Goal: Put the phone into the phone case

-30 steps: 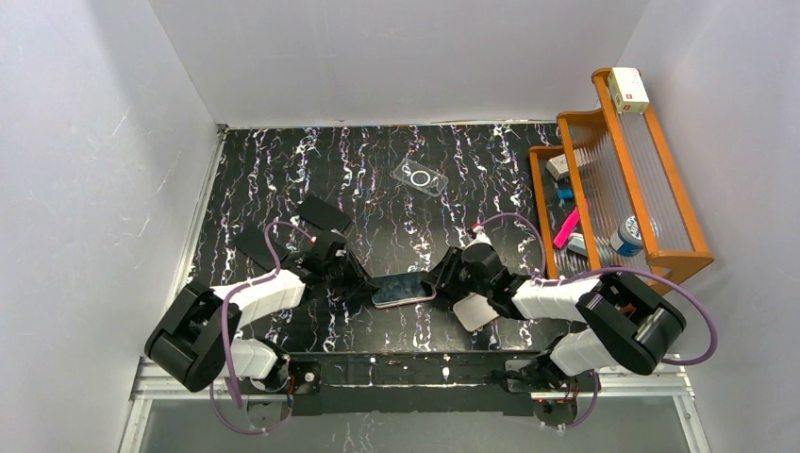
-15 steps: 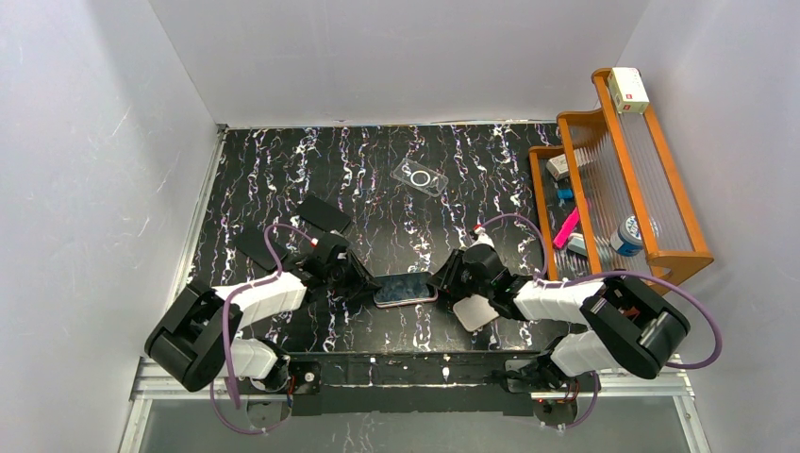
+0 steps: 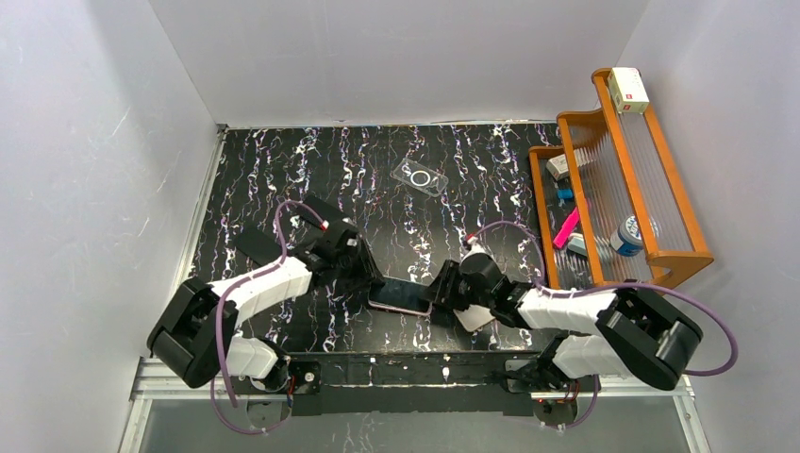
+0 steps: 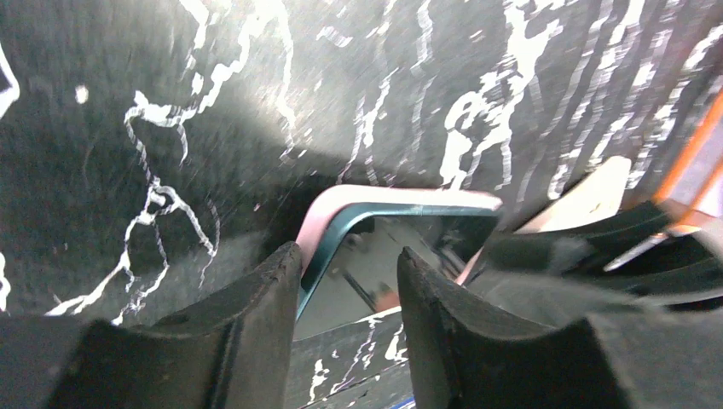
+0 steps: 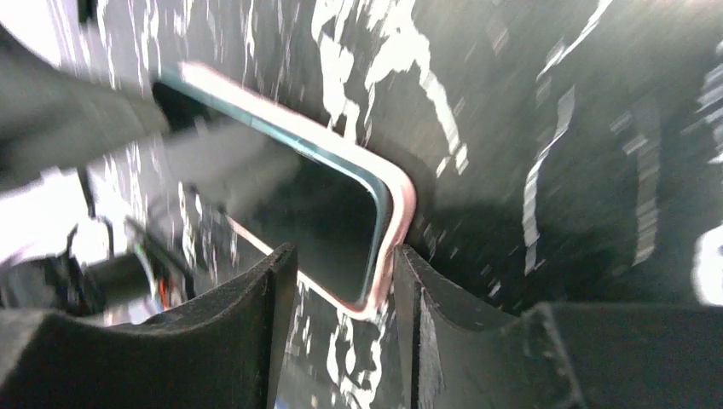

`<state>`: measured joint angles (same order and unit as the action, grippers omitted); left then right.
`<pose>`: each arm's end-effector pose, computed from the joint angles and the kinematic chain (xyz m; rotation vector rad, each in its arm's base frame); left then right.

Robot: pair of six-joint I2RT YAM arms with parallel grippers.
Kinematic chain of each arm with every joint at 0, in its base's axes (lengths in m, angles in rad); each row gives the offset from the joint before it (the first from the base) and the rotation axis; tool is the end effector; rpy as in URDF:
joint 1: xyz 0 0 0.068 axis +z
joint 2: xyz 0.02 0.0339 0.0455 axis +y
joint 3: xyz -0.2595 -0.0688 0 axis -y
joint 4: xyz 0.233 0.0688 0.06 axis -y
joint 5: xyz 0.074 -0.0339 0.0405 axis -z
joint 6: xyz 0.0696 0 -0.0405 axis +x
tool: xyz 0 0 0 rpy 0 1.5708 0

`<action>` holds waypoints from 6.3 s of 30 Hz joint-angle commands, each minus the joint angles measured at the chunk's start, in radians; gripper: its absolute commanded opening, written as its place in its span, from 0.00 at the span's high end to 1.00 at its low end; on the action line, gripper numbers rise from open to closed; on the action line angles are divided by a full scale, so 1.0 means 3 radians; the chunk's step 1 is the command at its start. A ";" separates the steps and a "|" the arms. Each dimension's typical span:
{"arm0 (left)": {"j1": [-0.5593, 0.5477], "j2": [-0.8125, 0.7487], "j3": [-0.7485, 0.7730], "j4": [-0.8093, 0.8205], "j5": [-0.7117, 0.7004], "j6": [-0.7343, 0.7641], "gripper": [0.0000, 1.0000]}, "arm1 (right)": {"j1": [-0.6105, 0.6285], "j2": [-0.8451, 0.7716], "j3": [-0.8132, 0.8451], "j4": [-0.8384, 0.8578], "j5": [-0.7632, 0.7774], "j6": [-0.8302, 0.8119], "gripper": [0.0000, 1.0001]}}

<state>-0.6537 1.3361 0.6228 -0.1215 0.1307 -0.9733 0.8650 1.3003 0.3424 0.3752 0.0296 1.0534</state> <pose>0.2097 -0.1721 0.1528 -0.3489 2.5767 -0.8452 0.1661 0.1917 0.1285 0.2404 2.3447 1.0193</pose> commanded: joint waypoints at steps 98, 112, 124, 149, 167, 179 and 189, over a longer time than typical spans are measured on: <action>0.0343 -0.0172 -0.1197 0.1922 0.1287 -0.0528 0.71 | -0.0210 0.1096 0.0542 0.1259 -0.1908 -0.0081 0.50; 0.0344 -0.0010 -0.1055 0.1566 0.1158 -0.0237 0.67 | -0.0213 0.0970 0.0725 0.0520 -0.1654 -0.0395 0.66; 0.0402 -0.0695 -0.0339 0.0229 0.0922 0.0421 0.37 | -0.0273 0.0703 0.0693 0.0592 -0.1688 -0.0583 0.99; 0.0476 -0.1432 -0.0052 0.2143 0.2062 -0.0896 0.23 | -0.0460 -0.1430 -0.0059 0.1902 -0.1992 0.0042 0.99; 0.0476 -0.1376 -0.0260 0.2261 0.2052 -0.1018 0.28 | -0.0456 -0.1207 0.0017 0.2031 -0.1950 0.0022 0.99; 0.0472 -0.1318 -0.0270 0.2257 0.2120 -0.0908 0.99 | -0.0457 -0.1161 -0.0016 0.1963 -0.1881 0.0024 0.90; 0.0471 -0.1249 -0.0222 0.2057 0.2201 -0.0556 1.00 | -0.0459 -0.1013 0.0164 0.1881 -0.1939 0.0052 0.62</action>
<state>-0.5087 0.9653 0.5426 0.5179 0.7528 -1.1801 0.7277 0.9745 0.3183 0.8642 -0.5575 1.0706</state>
